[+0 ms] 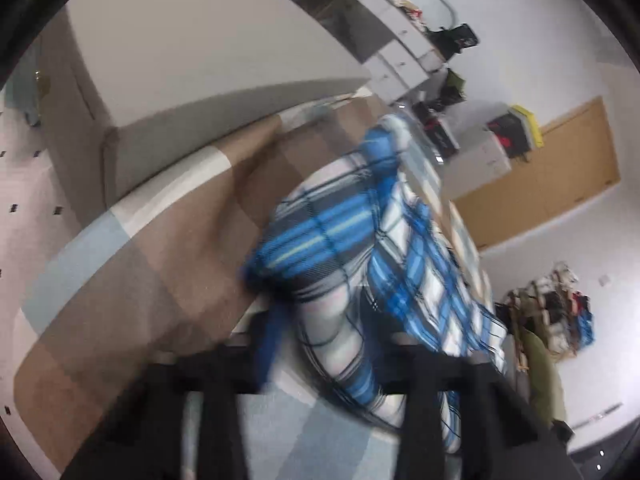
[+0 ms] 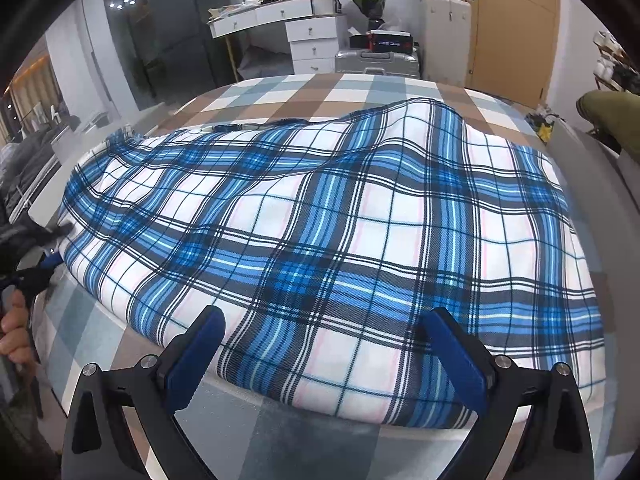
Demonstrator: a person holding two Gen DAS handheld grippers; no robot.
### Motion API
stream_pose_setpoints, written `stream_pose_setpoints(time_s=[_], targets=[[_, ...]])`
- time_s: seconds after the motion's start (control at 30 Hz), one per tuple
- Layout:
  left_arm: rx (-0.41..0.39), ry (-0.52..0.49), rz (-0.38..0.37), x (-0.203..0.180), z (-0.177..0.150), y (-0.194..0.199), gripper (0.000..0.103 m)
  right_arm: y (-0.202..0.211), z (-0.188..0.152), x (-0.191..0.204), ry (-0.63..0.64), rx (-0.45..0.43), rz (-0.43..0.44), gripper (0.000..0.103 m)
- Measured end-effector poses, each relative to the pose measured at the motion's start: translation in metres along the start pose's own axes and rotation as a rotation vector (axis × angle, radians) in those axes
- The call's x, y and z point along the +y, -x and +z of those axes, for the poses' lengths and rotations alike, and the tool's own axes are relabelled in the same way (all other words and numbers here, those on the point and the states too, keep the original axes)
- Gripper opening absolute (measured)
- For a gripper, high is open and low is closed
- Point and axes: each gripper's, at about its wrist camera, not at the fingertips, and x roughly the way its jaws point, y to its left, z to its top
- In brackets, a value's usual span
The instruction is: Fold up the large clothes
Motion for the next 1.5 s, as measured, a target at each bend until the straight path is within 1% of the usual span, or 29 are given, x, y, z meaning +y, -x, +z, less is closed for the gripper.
stream_pose_setpoints(time_s=[0.03,0.07,0.13,0.2,0.3,0.4,0.47,0.53,0.57,0.7,0.73,0.87,1.0,1.07,1.1,1.13,1.17,1.2,1.23,1.27,1.3,1.33,1.43,1.5], targets=[[-0.002,0.009,0.002,0.0,0.0,-0.004,0.003,0.001,0.0,0.0,0.0,-0.003,0.0,0.102],[-0.022,0.016,0.008,-0.002,-0.002,-0.004,0.003,0.002,0.0,0.0,-0.002,-0.005,0.003,0.102],[-0.091,-0.037,0.042,-0.014,-0.005,0.005,0.001,0.004,-0.001,0.002,-0.002,-0.006,0.004,0.102],[-0.145,-0.105,0.05,-0.026,-0.007,0.019,0.0,0.005,0.0,0.005,0.003,-0.008,0.015,0.102],[-0.181,-0.163,0.033,-0.037,-0.004,0.031,0.0,0.005,0.005,0.019,0.033,-0.016,0.047,0.102],[-0.179,-0.18,0.004,-0.039,0.0,0.034,0.0,0.005,0.01,0.044,0.093,-0.026,0.089,0.102],[-0.168,-0.17,-0.021,-0.035,0.003,0.038,0.0,0.005,0.013,0.069,0.153,-0.029,0.136,0.102],[-0.16,-0.16,-0.034,-0.032,0.006,0.035,0.0,0.002,0.014,0.09,0.205,-0.024,0.164,0.102],[-0.154,-0.154,-0.041,-0.031,0.008,0.033,0.0,-0.002,0.016,0.106,0.238,-0.015,0.18,0.102],[-0.137,-0.136,-0.064,-0.025,0.009,0.033,0.0,-0.02,0.017,0.149,0.29,0.041,0.214,0.101],[-0.132,-0.134,-0.067,-0.028,0.01,0.031,0.0,-0.024,0.016,0.16,0.307,0.048,0.215,0.1],[-0.126,-0.137,-0.075,-0.03,0.011,0.032,0.0,-0.035,0.018,0.187,0.374,0.02,0.176,0.1],[-0.122,-0.138,-0.078,-0.03,0.011,0.033,0.0,-0.049,0.016,0.208,0.462,-0.011,0.07,0.099],[-0.121,-0.138,-0.079,-0.031,0.011,0.034,0.0,-0.057,0.014,0.216,0.508,-0.023,0.007,0.093],[-0.12,-0.137,-0.078,-0.031,0.011,0.034,0.0,-0.058,0.016,0.216,0.515,-0.034,0.0,0.091],[-0.118,-0.138,-0.078,-0.031,0.012,0.034,0.0,-0.059,0.018,0.218,0.519,-0.045,-0.006,0.085],[-0.117,-0.138,-0.078,-0.032,0.012,0.034,0.0,-0.061,0.02,0.22,0.525,-0.051,-0.012,0.081],[-0.115,-0.136,-0.078,-0.032,0.012,0.034,0.0,-0.062,0.022,0.221,0.533,-0.058,-0.021,0.069],[-0.112,-0.136,-0.077,-0.032,0.012,0.033,0.0,-0.064,0.024,0.222,0.543,-0.064,-0.031,0.053],[-0.108,-0.136,-0.076,-0.032,0.013,0.032,0.0,-0.065,0.026,0.221,0.542,-0.066,-0.02,0.046],[-0.106,-0.138,-0.073,-0.032,0.013,0.032,0.0,-0.065,0.029,0.219,0.535,-0.07,-0.008,0.034],[-0.103,-0.14,-0.072,-0.032,0.012,0.032,0.0,-0.063,0.03,0.218,0.529,-0.08,0.004,0.025],[-0.102,-0.144,-0.07,-0.034,0.011,0.032,0.0,-0.06,0.031,0.219,0.53,-0.095,0.018,0.015],[-0.097,-0.144,-0.073,-0.035,0.011,0.032,0.0,-0.06,0.031,0.219,0.534,-0.103,0.022,0.012]])
